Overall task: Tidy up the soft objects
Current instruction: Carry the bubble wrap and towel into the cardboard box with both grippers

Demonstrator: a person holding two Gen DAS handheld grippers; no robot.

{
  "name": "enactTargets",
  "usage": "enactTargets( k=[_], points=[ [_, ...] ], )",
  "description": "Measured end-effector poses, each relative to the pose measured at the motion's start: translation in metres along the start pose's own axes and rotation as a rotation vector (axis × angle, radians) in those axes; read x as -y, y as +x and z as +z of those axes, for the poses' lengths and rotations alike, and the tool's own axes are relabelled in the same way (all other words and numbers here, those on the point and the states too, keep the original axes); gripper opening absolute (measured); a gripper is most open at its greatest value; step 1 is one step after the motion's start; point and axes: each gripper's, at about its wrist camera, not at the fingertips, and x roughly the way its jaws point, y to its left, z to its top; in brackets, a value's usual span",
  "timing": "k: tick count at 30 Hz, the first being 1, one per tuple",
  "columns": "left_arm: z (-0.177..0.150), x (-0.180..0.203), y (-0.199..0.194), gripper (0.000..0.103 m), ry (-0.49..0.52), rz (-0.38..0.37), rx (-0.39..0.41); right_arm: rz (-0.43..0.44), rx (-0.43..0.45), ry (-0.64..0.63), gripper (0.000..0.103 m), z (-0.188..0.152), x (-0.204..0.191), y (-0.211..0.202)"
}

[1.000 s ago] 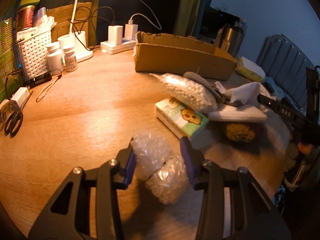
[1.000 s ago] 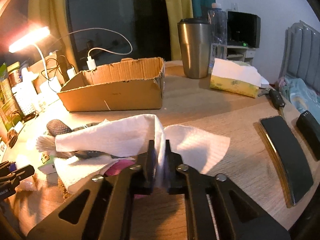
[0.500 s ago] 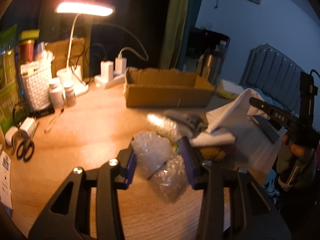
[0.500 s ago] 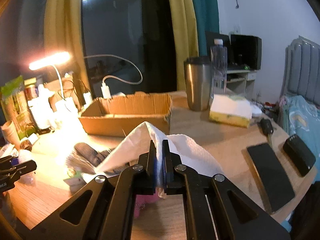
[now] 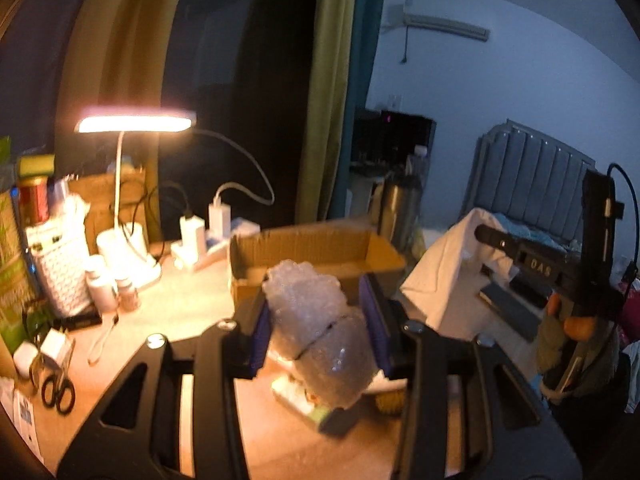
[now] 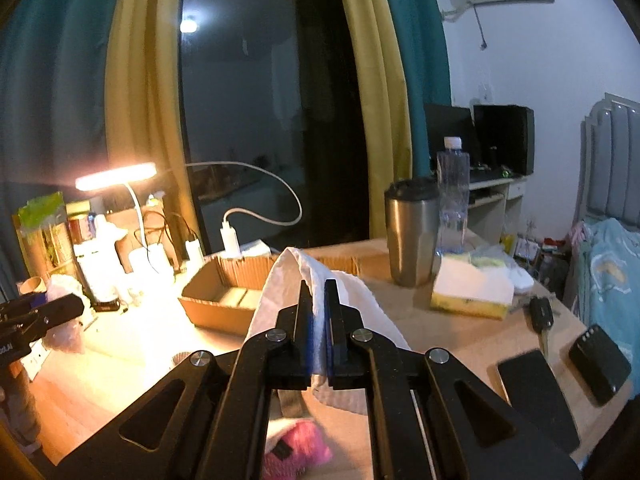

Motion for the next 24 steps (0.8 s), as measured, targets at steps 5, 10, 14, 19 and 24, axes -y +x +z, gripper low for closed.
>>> enactTargets(
  k=[5,10,14,19,24],
  points=[
    [0.02,-0.005,0.013,0.042,-0.021,-0.004,0.017,0.028,0.025,-0.002,0.005,0.014,0.0,0.007],
    [0.038,-0.006,0.024,0.042,-0.028,0.002,0.043,0.041,0.049,-0.011,0.005,0.028,-0.001,0.014],
    [0.049,-0.005,0.035,0.042,-0.019,0.008,0.059,0.047,0.061,-0.024,0.005,0.037,-0.001,0.022],
    [0.061,-0.002,0.055,0.042,-0.009,-0.014,0.085,0.046,0.058,-0.046,0.005,0.048,-0.002,0.039],
    [0.073,-0.004,0.081,0.042,-0.022,-0.014,0.09,0.051,0.056,-0.058,0.005,0.058,-0.001,0.055]
  ],
)
